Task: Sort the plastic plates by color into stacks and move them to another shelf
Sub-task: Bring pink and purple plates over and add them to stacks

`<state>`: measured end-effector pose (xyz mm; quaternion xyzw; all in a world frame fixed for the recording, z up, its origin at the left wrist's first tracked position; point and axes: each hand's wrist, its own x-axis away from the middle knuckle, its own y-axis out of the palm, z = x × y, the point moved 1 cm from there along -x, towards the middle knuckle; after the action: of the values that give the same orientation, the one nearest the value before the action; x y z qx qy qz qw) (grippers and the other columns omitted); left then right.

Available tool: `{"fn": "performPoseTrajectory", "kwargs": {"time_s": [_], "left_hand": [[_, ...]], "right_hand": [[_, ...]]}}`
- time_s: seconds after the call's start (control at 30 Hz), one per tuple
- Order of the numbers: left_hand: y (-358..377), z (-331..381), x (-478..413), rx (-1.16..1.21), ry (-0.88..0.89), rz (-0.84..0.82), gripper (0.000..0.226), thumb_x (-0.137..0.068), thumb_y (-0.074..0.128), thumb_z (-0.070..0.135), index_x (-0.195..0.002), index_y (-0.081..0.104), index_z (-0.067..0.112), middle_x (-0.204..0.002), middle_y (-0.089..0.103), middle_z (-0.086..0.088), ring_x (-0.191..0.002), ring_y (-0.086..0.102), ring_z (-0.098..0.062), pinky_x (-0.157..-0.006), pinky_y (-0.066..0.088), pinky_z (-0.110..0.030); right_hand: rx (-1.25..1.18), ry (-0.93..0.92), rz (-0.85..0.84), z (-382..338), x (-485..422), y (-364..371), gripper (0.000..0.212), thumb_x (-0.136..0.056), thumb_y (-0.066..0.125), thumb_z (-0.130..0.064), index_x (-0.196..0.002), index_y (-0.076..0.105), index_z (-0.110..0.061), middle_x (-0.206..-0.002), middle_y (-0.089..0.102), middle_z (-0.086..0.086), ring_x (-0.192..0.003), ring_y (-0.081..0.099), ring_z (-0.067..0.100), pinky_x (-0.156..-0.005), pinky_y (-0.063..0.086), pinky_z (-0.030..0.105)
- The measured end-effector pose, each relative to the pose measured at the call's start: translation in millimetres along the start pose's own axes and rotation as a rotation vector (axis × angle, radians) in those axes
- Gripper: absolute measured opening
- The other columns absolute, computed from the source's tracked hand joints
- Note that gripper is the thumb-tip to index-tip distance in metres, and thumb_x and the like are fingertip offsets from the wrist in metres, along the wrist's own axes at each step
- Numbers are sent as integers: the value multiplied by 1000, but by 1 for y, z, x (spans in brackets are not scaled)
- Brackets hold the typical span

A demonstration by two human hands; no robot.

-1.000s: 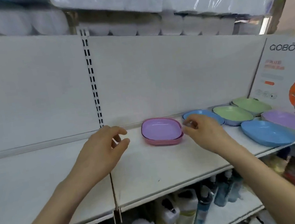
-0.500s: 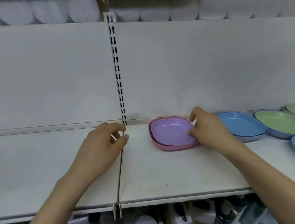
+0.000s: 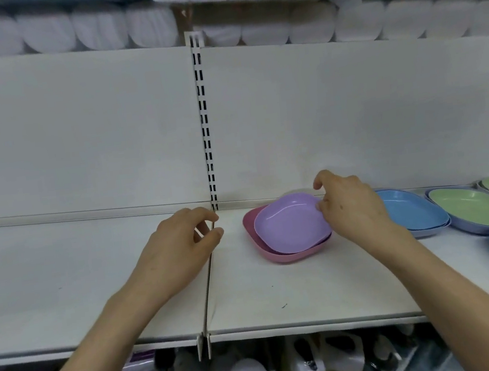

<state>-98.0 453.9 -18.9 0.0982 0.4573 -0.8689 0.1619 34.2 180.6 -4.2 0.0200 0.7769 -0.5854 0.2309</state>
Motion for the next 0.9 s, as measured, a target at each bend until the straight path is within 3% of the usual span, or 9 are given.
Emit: {"fn": "performPoseTrajectory", "kwargs": {"time_s": [0.2,0.3,0.37,0.47,0.5,0.57,0.7,0.83,0.9], "left_hand": [[11,16,-4,8,-2,-116,28,-99,56,51,-125,63,43,-103,65,18,-94,63,-5,-91,51,-33],[22,27,-10,-18,-1,-160,32,-99,52,57,-126,63,45,-102,66,16,-97,63,-9,-90,51,-32],[30,35,-16,-26,-27,-191,35,-98,52,58,-124,66,42,-100,65,13,-97,62,-12,-87,50,-31],[46,46,-25,-50,-81,-249,38,-94,55,62,-91,69,27,-82,59,5,-87,60,-26,-74,45,-32],[51,50,-29,-59,-108,-265,47,-92,55,64,-73,59,21,-75,50,-1,-85,57,-35,-70,43,-34],[60,54,-34,-113,-155,-286,56,-85,55,71,-63,45,21,-78,43,-12,-99,55,-41,-77,47,-38],[69,64,-35,-268,-194,-333,52,-76,66,75,-96,62,26,-106,46,-3,-113,41,-28,-99,45,-42],[75,66,-33,-177,-204,-286,53,-71,80,61,-102,58,24,-107,38,0,-107,48,-26,-98,48,-40],[76,66,-28,-95,-194,-236,60,-74,83,50,-120,57,23,-112,37,1,-105,52,-23,-97,48,-36]], "right_hand": [[-182,-2,94,17,5,-14,23,-95,43,-1,-109,46,-19,-76,62,8,-67,57,27,-59,50,40],[-304,-40,134,27,13,-20,32,-93,45,3,-105,61,-22,-85,64,5,-72,55,22,-61,39,36],[-347,-33,165,36,18,-21,37,-93,47,3,-104,73,-21,-99,66,4,-85,57,21,-71,35,29],[-383,3,178,49,25,-20,35,-99,47,-3,-116,74,-17,-113,66,4,-104,60,23,-84,38,27],[-398,9,181,54,28,-20,34,-99,48,-4,-119,73,-16,-113,65,4,-105,60,23,-84,37,27],[-429,17,187,62,31,-20,31,-99,50,-6,-120,72,-15,-111,64,3,-101,58,20,-83,35,24],[-456,20,204,76,38,-21,30,-100,52,-6,-121,72,-13,-105,62,1,-95,54,16,-77,31,18],[-483,18,197,84,41,-23,30,-100,53,-5,-122,72,-12,-105,62,2,-95,54,17,-81,33,22],[-511,17,194,86,42,-24,30,-100,53,-5,-122,72,-12,-107,63,2,-95,55,17,-83,36,26]]}}
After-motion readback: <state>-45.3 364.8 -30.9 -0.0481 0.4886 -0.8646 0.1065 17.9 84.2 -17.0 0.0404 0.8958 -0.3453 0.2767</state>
